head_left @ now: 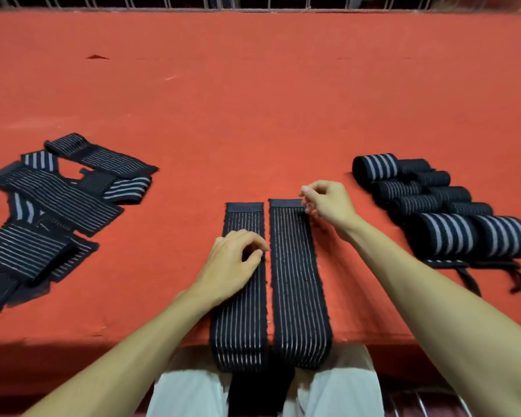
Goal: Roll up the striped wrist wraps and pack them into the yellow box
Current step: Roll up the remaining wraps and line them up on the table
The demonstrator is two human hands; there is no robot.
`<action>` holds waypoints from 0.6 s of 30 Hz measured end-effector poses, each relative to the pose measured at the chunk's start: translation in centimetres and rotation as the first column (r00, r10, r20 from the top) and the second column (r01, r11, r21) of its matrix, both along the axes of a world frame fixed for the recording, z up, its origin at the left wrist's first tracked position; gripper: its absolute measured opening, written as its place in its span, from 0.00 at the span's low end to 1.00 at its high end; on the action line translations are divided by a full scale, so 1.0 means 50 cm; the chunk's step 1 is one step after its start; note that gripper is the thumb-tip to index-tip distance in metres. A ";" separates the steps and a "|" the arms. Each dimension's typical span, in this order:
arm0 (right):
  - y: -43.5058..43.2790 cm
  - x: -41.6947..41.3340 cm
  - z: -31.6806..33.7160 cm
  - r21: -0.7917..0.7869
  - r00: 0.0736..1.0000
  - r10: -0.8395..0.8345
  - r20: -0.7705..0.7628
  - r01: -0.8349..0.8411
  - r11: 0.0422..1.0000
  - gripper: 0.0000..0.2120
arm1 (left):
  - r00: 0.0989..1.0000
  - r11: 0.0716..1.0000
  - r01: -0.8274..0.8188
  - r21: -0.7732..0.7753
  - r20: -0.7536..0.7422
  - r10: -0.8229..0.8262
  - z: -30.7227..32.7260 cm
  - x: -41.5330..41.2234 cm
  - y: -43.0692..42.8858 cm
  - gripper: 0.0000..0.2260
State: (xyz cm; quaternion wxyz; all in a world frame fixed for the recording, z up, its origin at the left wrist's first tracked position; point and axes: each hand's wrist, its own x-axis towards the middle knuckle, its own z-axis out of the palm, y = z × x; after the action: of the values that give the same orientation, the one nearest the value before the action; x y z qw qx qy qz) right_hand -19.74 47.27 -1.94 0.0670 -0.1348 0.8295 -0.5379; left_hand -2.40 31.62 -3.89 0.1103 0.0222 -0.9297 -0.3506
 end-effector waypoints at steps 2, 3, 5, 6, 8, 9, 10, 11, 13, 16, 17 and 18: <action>0.029 0.004 -0.022 -0.024 0.999 -0.006 0.047 0.007 1.000 0.12 | 0.997 0.999 0.040 0.021 0.060 -0.042 0.002 -0.023 0.018 0.09; 0.040 0.005 -0.031 -0.028 0.998 -0.015 0.063 0.017 0.999 0.11 | 0.995 0.999 0.035 0.041 0.087 -0.038 -0.001 -0.033 0.025 0.08; 0.058 0.007 -0.053 -0.032 0.997 -0.031 0.075 0.034 0.999 0.10 | 0.994 0.992 -0.047 0.121 0.102 0.035 -0.013 -0.046 0.041 0.08; 0.064 0.004 -0.064 -0.033 0.997 -0.042 0.068 0.045 0.998 0.10 | 0.990 0.981 -0.116 0.158 0.099 0.101 -0.021 -0.052 0.049 0.08; 0.067 -0.001 -0.084 0.008 0.996 -0.084 0.006 0.084 0.996 0.09 | 0.975 0.970 -0.210 0.123 0.093 0.199 -0.031 -0.055 0.058 0.06; 0.062 -0.004 -0.087 0.052 0.993 -0.108 -0.051 0.111 0.992 0.07 | 0.975 0.975 -0.212 0.071 0.087 0.206 -0.032 -0.056 0.061 0.05; 0.053 -0.010 -0.093 0.108 0.986 -0.118 -0.119 0.131 0.985 0.04 | 0.977 0.979 -0.201 0.030 0.077 0.198 -0.036 -0.058 0.062 0.05; 0.044 -0.014 -0.092 0.178 0.974 -0.110 -0.199 0.146 0.973 0.04 | 0.979 0.981 -0.191 0.007 0.066 0.191 -0.035 -0.059 0.062 0.06; 0.020 -0.020 -0.091 0.326 0.952 -0.058 -0.300 0.160 0.932 0.11 | 0.980 0.981 -0.193 -0.020 0.044 0.194 -0.033 -0.059 0.061 0.06; -0.004 -0.019 -0.086 0.495 0.951 0.045 -0.306 0.119 0.861 0.15 | 0.979 0.978 -0.202 -0.055 0.018 0.203 -0.032 -0.061 0.064 0.05; -0.005 -0.016 -0.088 0.522 0.950 0.067 -0.304 0.107 0.846 0.14 | 0.980 0.978 -0.199 -0.061 0.013 0.200 -0.034 -0.058 0.064 0.05; -0.004 -0.020 -0.088 0.510 0.952 0.060 -0.299 0.106 0.854 0.12 | 0.980 0.978 -0.198 -0.060 0.004 0.199 -0.034 -0.061 0.065 0.05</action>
State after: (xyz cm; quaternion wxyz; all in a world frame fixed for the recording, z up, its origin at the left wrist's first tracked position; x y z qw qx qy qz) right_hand -20.76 47.09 -6.35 -0.0339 -0.1828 0.9455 -0.2673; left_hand -5.43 34.86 -5.59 0.1407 0.1134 -0.9334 -0.3100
